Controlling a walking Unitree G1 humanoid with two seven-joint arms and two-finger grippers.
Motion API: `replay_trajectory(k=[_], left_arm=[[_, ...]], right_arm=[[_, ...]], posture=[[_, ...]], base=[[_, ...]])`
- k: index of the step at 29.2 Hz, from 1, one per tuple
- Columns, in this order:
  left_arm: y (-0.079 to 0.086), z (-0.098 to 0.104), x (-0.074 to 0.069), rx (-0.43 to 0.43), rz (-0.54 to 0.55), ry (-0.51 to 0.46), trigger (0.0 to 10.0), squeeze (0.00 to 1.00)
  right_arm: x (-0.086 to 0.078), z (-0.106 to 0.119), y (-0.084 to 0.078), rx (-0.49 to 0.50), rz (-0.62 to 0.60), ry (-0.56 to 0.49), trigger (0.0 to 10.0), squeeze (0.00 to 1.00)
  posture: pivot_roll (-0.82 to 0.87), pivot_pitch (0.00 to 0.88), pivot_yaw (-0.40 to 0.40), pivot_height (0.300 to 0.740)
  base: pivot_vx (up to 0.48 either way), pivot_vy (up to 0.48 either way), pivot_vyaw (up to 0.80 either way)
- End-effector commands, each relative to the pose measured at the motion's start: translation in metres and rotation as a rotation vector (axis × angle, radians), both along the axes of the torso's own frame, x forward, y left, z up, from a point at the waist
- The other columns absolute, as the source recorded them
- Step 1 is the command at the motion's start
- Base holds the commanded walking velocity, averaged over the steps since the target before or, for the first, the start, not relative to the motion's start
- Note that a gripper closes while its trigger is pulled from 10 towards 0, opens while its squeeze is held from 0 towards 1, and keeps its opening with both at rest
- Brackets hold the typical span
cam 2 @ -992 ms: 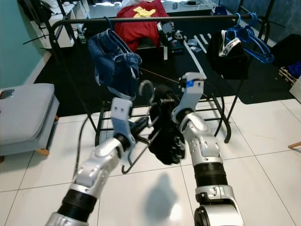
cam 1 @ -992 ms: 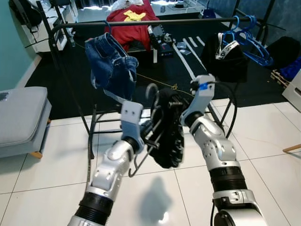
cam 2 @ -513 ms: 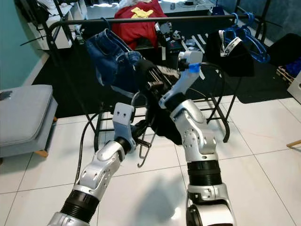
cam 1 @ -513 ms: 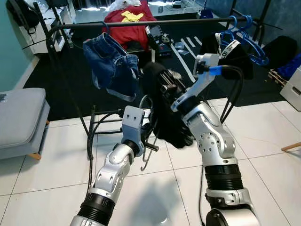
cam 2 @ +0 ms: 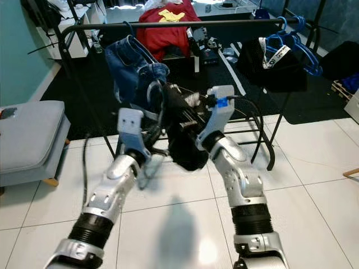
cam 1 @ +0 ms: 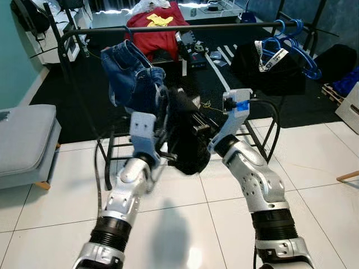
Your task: Hang hanger
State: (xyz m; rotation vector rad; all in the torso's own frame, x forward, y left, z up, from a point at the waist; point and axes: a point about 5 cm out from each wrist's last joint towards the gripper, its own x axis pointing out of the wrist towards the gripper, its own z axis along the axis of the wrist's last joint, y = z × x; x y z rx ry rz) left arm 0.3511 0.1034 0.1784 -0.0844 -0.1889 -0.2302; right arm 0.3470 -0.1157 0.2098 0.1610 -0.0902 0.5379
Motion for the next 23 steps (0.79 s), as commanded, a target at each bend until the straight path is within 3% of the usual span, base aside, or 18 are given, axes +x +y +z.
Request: replay_trajectory(k=[1,3,7,9,10,11,12,13,14,18,19,20,21,23], left_arm=[[0.014,0.018,0.003,-0.017,0.050,-0.087,0.0,0.00],[0.029,0.031,0.003,0.007,0.075,-0.136,0.0,0.00],[0.035,0.035,0.003,0.008,0.080,-0.147,0.0,0.00],[0.029,0.030,0.002,0.007,0.044,-0.130,0.0,0.00],[0.019,0.022,-0.001,0.007,-0.006,-0.104,0.0,0.00],[0.019,0.022,-0.001,0.007,-0.006,-0.104,0.0,0.00],[0.008,0.015,-0.005,0.008,-0.053,-0.081,0.0,0.00],[0.008,0.015,-0.005,0.008,-0.053,-0.081,0.0,0.00],[0.000,0.010,-0.008,0.004,-0.086,-0.065,0.0,0.00],[-0.005,0.009,-0.009,-0.002,-0.099,-0.065,0.0,0.00],[-0.003,0.015,-0.006,-0.014,-0.081,-0.089,0.0,0.00],[-0.003,0.015,-0.006,-0.014,-0.081,-0.089,0.0,0.00],[0.002,0.021,-0.002,-0.012,-0.067,-0.107,0.0,0.00],[0.002,0.021,-0.002,-0.012,-0.067,-0.107,0.0,0.00]], right_arm=[[-0.001,-0.020,-0.003,-0.041,-0.029,0.062,10.0,0.00],[0.001,-0.045,-0.024,-0.101,-0.118,0.133,10.0,0.00],[0.000,-0.051,-0.030,-0.098,-0.132,0.158,10.0,0.00],[0.000,-0.043,-0.026,-0.068,-0.093,0.134,10.0,0.00],[0.004,-0.023,-0.024,-0.027,-0.104,0.024,10.0,0.00],[0.004,-0.023,-0.024,-0.027,-0.104,0.024,10.0,0.00],[0.006,0.001,-0.022,0.017,-0.124,-0.105,10.0,0.00],[0.006,0.001,-0.022,0.017,-0.124,-0.105,10.0,0.00],[0.006,0.017,-0.022,0.038,-0.145,-0.191,10.0,0.00],[0.005,0.021,-0.022,0.031,-0.158,-0.220,10.0,0.00],[0.003,-0.011,-0.015,-0.091,-0.082,-0.070,10.0,0.00],[0.003,-0.011,-0.015,-0.091,-0.082,-0.070,10.0,0.00],[-0.019,-0.084,-0.004,-0.264,0.101,0.255,10.0,0.00],[-0.019,-0.084,-0.004,-0.264,0.101,0.255,10.0,0.00]], posture=[[0.01,0.084,0.059,0.740],[0.02,0.085,0.059,0.740],[0.02,0.086,0.060,0.740],[0.02,0.086,0.062,0.740],[0.02,0.088,0.064,0.740],[0.02,0.088,0.064,0.740],[0.01,0.088,0.065,0.740],[0.01,0.088,0.065,0.740],[0.01,0.087,0.062,0.740],[0.01,0.086,0.060,0.740],[0.01,0.085,0.056,0.740],[0.01,0.085,0.056,0.740],[0.01,0.082,0.054,0.740],[0.01,0.082,0.054,0.740]], base=[[0.000,0.000,0.00],[0.000,0.000,0.00],[0.000,0.000,0.00],[0.000,0.000,0.00],[0.000,0.000,0.00],[0.000,0.000,0.00],[0.000,0.000,0.00],[0.000,0.000,0.00],[0.000,0.000,0.00],[0.000,0.000,0.00],[0.000,0.000,0.00],[0.000,0.000,0.00],[0.000,0.000,0.00],[0.000,0.000,0.00]])
